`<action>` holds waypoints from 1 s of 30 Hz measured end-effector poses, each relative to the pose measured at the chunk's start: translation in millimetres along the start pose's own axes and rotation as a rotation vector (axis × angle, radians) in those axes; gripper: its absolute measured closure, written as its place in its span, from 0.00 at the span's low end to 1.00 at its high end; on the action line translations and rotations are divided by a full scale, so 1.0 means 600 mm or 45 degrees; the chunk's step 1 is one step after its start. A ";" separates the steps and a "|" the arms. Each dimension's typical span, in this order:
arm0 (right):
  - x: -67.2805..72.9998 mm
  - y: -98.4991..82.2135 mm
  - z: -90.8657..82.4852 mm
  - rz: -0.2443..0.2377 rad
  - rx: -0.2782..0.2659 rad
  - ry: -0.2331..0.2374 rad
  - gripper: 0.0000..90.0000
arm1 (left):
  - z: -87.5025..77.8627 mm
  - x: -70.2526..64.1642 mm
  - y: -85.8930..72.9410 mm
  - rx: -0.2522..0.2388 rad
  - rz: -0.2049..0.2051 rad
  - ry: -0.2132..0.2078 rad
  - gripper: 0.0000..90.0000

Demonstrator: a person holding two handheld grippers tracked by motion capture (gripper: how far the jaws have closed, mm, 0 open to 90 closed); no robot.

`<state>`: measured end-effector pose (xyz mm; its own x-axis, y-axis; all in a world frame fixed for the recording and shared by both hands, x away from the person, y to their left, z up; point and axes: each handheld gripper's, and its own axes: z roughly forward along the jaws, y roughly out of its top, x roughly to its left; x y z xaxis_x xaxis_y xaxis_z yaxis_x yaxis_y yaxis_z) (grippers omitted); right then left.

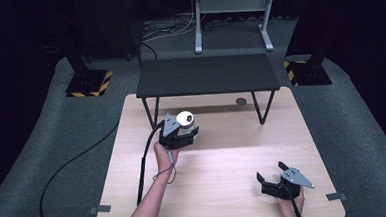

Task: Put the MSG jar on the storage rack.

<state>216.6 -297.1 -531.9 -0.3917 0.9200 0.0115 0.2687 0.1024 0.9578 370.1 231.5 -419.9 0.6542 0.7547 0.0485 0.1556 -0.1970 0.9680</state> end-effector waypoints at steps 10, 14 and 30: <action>0.000 0.000 0.000 0.000 0.000 0.001 0.03 | 0.012 0.004 0.080 -0.040 0.061 -0.053 0.34; 0.000 0.000 0.000 0.000 -0.001 0.001 0.03 | 0.020 0.006 0.114 -0.052 0.087 -0.073 0.34; -0.002 -0.001 -0.001 0.000 -0.004 0.007 0.03 | 0.096 0.015 0.224 -0.054 0.111 -0.122 0.34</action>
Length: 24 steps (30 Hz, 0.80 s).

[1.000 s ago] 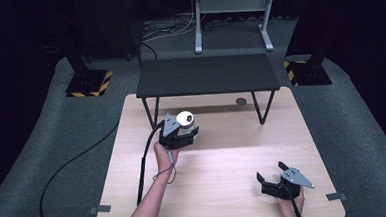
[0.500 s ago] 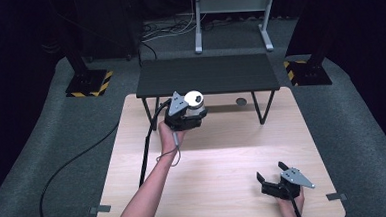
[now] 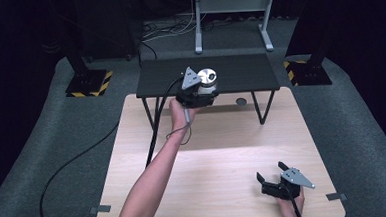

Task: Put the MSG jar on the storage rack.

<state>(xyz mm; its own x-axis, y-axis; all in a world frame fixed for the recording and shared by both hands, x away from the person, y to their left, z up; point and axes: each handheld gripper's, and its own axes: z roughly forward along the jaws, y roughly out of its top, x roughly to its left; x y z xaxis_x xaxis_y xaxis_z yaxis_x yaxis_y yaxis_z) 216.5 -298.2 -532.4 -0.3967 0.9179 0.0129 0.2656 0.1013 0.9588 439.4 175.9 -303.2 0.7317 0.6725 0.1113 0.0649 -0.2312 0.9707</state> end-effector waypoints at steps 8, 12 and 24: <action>-0.001 0.000 0.000 -0.005 -0.002 0.005 0.03 | 0.056 0.011 0.043 0.019 -0.003 -0.023 0.34; -0.002 -0.001 0.000 -0.006 -0.005 0.008 0.03 | 0.085 0.011 0.057 0.046 0.007 -0.025 0.34; -0.003 -0.002 -0.001 -0.010 -0.007 0.015 0.03 | 0.140 0.028 0.063 0.121 -0.037 -0.021 0.34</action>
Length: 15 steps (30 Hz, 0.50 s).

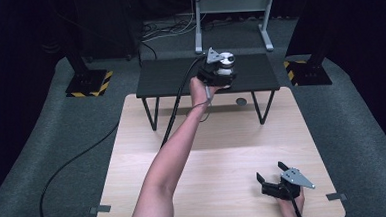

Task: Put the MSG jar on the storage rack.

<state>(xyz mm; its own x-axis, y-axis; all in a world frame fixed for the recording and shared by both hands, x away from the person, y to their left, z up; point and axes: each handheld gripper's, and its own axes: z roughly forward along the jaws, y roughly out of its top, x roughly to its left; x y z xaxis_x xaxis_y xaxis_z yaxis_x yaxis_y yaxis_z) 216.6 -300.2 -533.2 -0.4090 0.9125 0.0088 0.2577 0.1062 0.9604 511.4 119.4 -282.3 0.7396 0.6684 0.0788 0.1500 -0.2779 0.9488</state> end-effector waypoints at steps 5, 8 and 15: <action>0.000 0.000 0.000 -0.002 -0.002 0.000 0.03 | 0.016 0.013 -0.007 0.026 -0.054 -0.004 0.34; 0.000 -0.001 0.000 -0.001 -0.004 0.001 0.03 | 0.019 0.021 -0.012 0.019 -0.082 -0.019 0.34; 0.000 -0.001 0.000 -0.001 -0.005 -0.002 0.03 | 0.021 0.029 -0.015 0.009 -0.093 -0.038 0.34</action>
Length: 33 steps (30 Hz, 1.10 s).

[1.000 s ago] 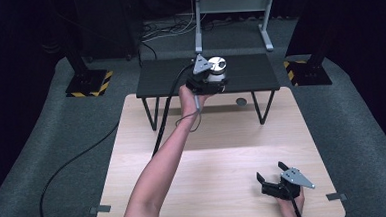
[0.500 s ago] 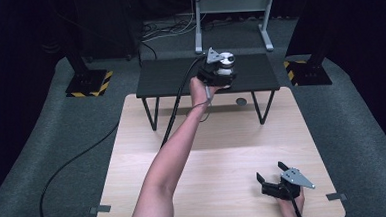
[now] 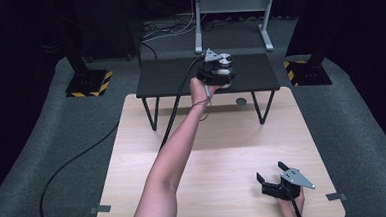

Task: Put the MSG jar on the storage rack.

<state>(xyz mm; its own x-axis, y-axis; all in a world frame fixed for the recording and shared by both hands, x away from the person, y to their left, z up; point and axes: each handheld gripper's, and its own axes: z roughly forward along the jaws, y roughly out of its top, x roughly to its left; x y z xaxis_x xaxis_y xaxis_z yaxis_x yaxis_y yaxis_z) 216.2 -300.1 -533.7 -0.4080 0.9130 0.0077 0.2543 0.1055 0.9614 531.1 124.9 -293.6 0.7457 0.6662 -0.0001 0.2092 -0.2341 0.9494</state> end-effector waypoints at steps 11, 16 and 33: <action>-0.001 0.000 0.000 0.003 -0.001 0.002 0.03 | 0.004 0.009 0.004 0.063 -0.036 -0.007 0.20; -0.001 0.000 0.000 0.002 0.000 0.003 0.03 | -0.015 0.007 0.011 0.051 -0.015 -0.002 0.14; -0.002 -0.002 -0.001 0.013 -0.010 0.003 0.03 | -0.125 -0.015 0.036 0.065 0.051 -0.004 0.06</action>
<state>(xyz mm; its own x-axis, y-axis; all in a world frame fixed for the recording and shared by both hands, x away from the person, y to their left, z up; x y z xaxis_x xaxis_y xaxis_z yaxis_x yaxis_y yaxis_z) 215.6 -301.7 -534.6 -0.4073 0.9131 0.0182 0.2515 0.0930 0.9634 481.5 166.8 -249.4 0.7562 0.6533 0.0367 0.2109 -0.2965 0.9315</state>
